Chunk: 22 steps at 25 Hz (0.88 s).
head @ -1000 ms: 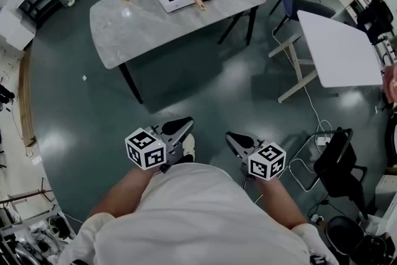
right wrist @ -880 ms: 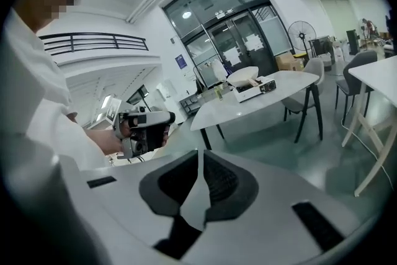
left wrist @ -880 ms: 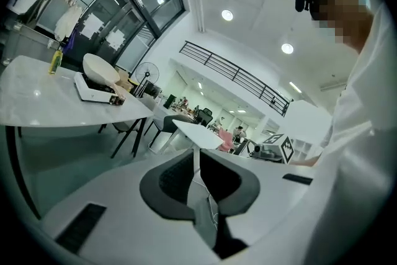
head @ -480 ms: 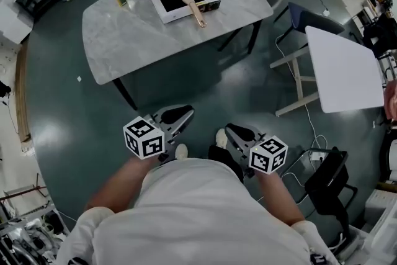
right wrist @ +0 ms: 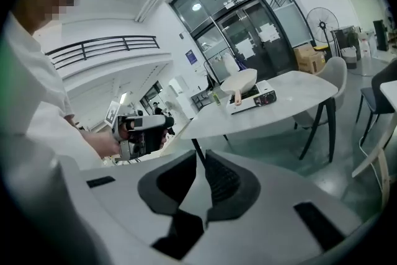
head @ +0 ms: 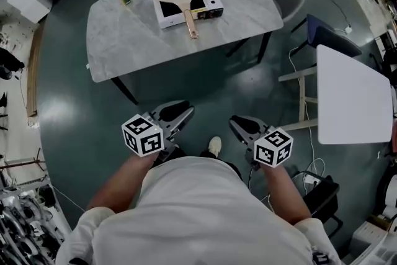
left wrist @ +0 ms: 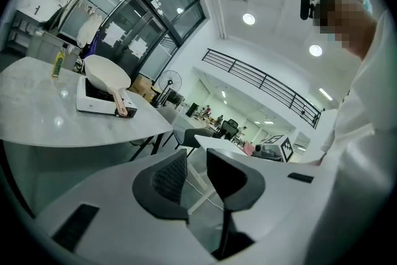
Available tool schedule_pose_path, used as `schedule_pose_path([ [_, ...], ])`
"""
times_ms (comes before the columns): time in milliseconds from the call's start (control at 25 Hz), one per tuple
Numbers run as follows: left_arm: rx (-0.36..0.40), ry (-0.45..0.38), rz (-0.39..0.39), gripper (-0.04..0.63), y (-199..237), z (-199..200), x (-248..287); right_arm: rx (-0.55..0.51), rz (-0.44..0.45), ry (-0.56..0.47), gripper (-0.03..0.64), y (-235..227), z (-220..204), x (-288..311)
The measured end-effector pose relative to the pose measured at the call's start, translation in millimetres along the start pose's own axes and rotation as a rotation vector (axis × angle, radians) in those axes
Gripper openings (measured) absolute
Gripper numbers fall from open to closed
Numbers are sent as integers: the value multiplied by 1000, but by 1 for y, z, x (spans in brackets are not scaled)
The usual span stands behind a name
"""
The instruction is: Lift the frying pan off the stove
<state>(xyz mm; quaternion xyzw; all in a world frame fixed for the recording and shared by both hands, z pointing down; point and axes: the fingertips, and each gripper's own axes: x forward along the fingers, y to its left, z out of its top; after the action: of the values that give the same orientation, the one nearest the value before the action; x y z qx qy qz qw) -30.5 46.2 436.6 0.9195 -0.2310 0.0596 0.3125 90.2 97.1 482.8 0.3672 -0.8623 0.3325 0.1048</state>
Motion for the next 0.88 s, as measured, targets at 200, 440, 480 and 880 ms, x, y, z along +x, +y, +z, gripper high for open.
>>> schedule_pose_path([
  [200, -46, -38, 52, 114, 4, 7, 27, 58, 58, 36, 77, -54, 4, 1],
  [440, -138, -77, 73, 141, 50, 24, 45, 113, 87, 45, 100, -100, 37, 37],
  [480, -154, -86, 69, 143, 60, 28, 47, 107, 85, 54, 103, -106, 45, 46],
  [880, -243, -81, 4, 168, 159, 72, 82, 142, 62, 48, 123, -141, 145, 143],
])
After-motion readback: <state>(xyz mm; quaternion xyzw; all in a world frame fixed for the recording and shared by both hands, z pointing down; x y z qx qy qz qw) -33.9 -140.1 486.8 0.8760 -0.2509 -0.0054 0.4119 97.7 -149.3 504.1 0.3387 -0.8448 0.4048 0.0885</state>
